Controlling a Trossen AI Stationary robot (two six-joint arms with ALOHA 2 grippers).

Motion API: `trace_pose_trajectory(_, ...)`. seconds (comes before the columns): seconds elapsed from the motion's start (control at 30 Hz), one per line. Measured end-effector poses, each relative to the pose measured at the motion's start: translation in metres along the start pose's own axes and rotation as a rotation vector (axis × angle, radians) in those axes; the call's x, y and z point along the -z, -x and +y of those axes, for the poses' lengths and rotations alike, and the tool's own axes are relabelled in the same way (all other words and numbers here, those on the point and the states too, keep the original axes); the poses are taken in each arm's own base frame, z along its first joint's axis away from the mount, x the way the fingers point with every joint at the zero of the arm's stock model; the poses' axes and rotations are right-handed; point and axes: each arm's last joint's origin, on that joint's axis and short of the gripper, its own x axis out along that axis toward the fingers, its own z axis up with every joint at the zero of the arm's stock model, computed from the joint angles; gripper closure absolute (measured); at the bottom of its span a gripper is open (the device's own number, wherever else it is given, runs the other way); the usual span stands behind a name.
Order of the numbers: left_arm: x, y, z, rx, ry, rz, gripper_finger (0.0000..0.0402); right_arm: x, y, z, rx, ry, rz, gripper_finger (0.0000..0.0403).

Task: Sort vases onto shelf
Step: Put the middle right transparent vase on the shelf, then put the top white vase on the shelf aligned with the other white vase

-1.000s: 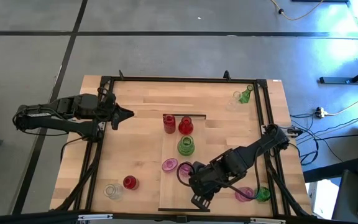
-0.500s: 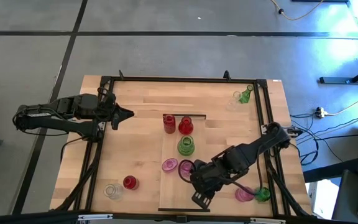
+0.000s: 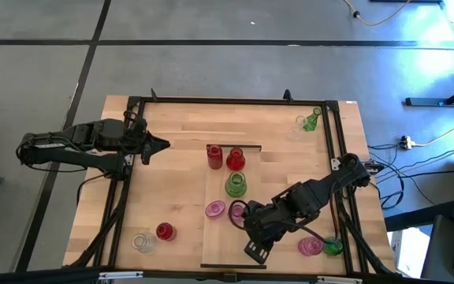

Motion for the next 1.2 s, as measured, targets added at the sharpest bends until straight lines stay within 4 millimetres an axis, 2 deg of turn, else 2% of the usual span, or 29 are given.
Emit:
trace_pose_trajectory(0.33,0.000,0.000,0.000,0.000,0.000,0.000,0.0334,-0.003,0.016,-0.003,-0.027,-0.005,-0.049,0.0310)
trace_pose_trajectory(0.53,0.000,0.000,0.000,0.000,-0.025,0.000,0.0334,0.000,0.053,-0.015,-0.018,-0.002,-0.191,0.0311)
trace_pose_trajectory(0.8,0.000,0.000,0.000,0.001,-0.020,0.000,0.0334,-0.001,0.110,-0.051,0.157,-0.061,-0.542,0.0311)
trace_pose_trajectory(0.9,0.000,0.000,0.000,0.000,-0.018,0.000,0.0334,-0.007,0.122,-0.061,0.228,-0.019,-0.665,0.0311)
trace_pose_trajectory(1.03,0.000,0.000,0.000,0.003,-0.017,-0.003,0.0334,-0.032,0.137,-0.078,0.340,-0.049,-0.812,0.0311)
trace_pose_trajectory(1.2,0.000,0.000,0.000,0.005,0.009,-0.002,0.0334,-0.060,0.145,-0.102,0.466,-0.121,-0.890,0.0311)
